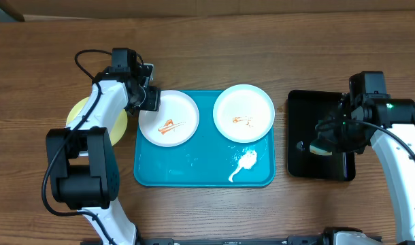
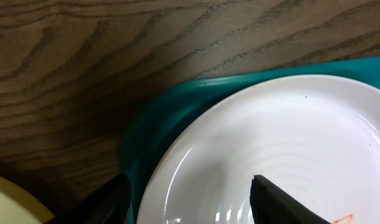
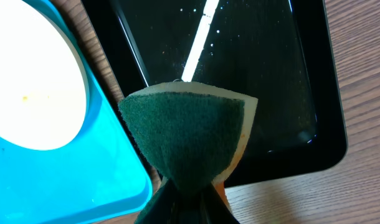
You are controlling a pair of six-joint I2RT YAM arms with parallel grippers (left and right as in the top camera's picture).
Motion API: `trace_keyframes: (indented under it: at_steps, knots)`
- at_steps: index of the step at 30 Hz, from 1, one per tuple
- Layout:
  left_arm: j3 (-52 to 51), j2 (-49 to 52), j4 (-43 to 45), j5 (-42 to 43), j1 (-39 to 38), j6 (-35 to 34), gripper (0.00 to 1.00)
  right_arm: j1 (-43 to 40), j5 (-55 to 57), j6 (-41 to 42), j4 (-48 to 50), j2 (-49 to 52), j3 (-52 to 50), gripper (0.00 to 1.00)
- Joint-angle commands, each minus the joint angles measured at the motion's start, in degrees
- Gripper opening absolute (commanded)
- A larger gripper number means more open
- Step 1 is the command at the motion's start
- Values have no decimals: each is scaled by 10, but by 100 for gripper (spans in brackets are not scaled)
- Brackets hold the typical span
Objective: Clean dirty plates on tray and stack at the side
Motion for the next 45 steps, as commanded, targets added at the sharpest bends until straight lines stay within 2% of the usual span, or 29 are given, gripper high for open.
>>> trace_keyframes:
  at_steps: [1, 16, 19, 24, 26, 29, 35, 42, 45]
  knots:
    - [-4, 11, 2, 9, -8, 15, 63, -1, -5, -2, 2, -7, 3, 8]
    - [-42, 11, 7, 6, -8, 15, 63, -1, -5, -4, 2, -7, 3, 8]
    - [-42, 11, -3, 7, -8, 15, 56, -1, -5, -4, 2, -7, 3, 8]
    - [-42, 11, -49, 8, -8, 14, 33, -1, -5, -4, 2, -7, 3, 8]
    - [-42, 11, -73, 8, -8, 6, 27, -1, -5, -4, 3, -7, 3, 8]
    - [-42, 11, -106, 9, -8, -16, 24, -1, 3, -4, 3, -7, 3, 8]
    - [-42, 11, -158, 44, -8, -43, 4, -1, 8, -4, 11, -5, 3, 8]
    - [-43, 11, -196, 65, -13, -81, 4, -1, 7, -7, 37, 32, 3, 7]
    - [-43, 11, -200, 65, -23, -94, 4, -1, -13, -36, 52, 63, 3, 4]
